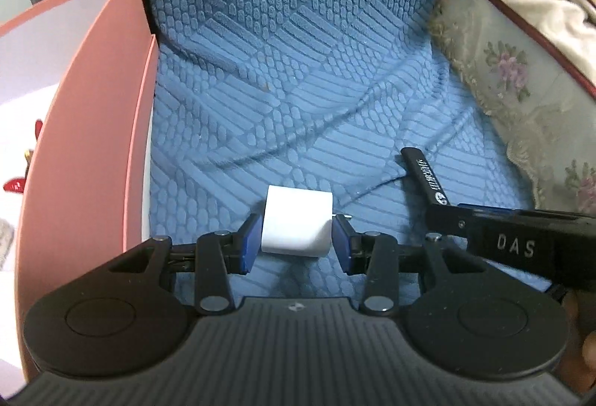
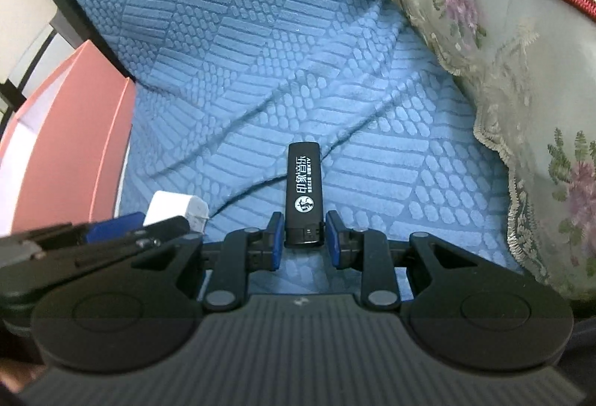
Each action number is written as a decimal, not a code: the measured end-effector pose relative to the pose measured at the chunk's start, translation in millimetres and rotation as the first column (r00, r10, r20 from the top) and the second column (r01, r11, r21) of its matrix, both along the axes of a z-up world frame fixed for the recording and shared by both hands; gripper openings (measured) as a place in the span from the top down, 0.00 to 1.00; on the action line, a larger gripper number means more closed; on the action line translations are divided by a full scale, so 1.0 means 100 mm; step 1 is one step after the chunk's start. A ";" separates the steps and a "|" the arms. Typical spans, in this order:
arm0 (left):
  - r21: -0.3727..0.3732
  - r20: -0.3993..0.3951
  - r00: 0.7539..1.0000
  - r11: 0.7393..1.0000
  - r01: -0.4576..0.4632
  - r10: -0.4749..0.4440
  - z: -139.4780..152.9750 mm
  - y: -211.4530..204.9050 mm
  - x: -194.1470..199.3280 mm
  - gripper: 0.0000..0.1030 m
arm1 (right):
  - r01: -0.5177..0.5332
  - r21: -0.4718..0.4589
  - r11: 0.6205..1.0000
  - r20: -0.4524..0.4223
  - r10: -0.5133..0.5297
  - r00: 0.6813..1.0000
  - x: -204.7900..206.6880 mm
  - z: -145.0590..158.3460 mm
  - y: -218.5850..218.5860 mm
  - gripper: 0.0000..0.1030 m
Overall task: Organize rigid objects
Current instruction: 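Lift the charger and USB stick with both tools toward the pink box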
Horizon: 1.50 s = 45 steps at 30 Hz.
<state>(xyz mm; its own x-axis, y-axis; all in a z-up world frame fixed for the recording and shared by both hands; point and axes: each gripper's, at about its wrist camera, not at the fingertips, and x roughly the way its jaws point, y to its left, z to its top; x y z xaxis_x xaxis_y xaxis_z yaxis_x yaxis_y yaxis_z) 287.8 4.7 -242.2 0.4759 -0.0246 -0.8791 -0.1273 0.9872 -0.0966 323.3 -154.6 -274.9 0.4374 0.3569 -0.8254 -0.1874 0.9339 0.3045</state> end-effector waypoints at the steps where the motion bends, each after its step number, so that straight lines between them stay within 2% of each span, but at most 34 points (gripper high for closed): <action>1: -0.011 0.013 1.000 1.000 0.001 -0.001 0.00 0.01 -0.02 0.54 | -0.002 0.008 1.000 0.000 0.002 1.000 0.01 0.00 0.00 0.72; 3: -0.010 0.024 1.000 1.000 0.007 -0.007 0.01 0.00 -0.06 0.54 | 0.010 0.023 1.000 -0.001 -0.009 1.000 0.02 0.01 -0.02 0.70; 7: -0.002 0.057 0.998 1.000 0.030 -0.030 0.02 -0.01 -0.13 0.54 | 0.057 0.076 0.995 -0.022 -0.056 0.998 0.07 0.01 -0.12 0.58; 12: 0.005 0.091 0.994 0.999 0.054 -0.054 0.02 -0.01 -0.19 0.53 | 0.083 0.099 0.992 -0.032 -0.081 0.996 0.16 0.02 -0.15 0.57; 15: 0.015 0.108 0.992 0.998 0.066 -0.067 0.03 -0.01 -0.21 0.53 | 0.072 0.077 0.994 -0.029 -0.070 0.997 0.20 0.00 -0.11 0.57; 20: -0.017 0.123 0.991 0.998 0.062 -0.059 0.05 0.07 -0.20 0.53 | 0.009 0.006 1.000 -0.003 -0.009 1.000 0.22 -0.06 0.04 0.57; 27: -0.051 0.104 0.993 0.996 0.067 -0.061 0.00 0.10 -0.22 0.53 | -0.077 -0.140 0.987 0.044 0.084 0.996 0.17 -0.13 0.26 0.63; 29: -0.063 0.101 0.993 0.996 0.063 -0.056 -0.01 0.11 -0.22 0.53 | -0.078 -0.163 0.984 0.051 0.087 0.995 0.16 -0.13 0.26 0.75; 32: -0.061 0.101 0.993 0.996 0.061 -0.055 -0.02 0.12 -0.22 0.53 | -0.069 -0.155 0.986 0.054 0.078 0.995 0.16 -0.13 0.24 0.74; 35: -0.055 0.097 0.994 0.997 0.060 -0.055 -0.03 0.12 -0.22 0.47 | -0.055 -0.148 0.988 0.073 0.066 0.995 0.15 -0.10 0.23 0.74; 45: -0.058 0.084 0.994 0.996 0.073 -0.068 -0.15 0.11 -0.15 0.47 | -0.056 -0.128 0.990 0.078 0.066 0.995 0.03 -0.04 0.19 0.74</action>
